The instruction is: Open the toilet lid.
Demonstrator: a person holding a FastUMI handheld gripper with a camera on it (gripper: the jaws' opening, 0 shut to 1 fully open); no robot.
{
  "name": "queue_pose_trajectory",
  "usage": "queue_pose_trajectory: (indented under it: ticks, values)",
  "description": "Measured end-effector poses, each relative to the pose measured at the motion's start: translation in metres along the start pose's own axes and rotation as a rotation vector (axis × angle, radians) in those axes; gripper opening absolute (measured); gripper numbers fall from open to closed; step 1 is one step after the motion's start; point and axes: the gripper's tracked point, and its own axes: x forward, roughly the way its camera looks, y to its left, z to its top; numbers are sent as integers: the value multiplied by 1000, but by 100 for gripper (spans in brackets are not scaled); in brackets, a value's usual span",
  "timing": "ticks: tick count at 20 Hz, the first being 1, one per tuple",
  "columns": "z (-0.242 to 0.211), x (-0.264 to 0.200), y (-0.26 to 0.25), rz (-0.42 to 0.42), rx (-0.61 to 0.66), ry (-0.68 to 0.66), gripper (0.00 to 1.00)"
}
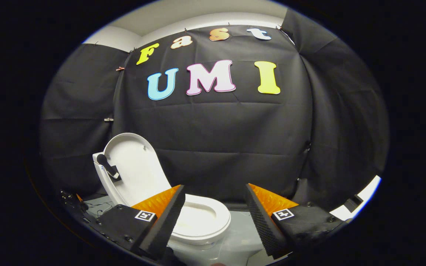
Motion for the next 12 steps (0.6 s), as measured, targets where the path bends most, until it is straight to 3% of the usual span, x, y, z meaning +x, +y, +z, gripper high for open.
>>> queue_pose_trajectory:
  ticks: [5,9,12]
  values:
    - [-8,-1,13,43,-122,-7,99]
    - [1,-3,22,60,-14,-4,99]
    - [-1,2,19,32,-46,-21,99]
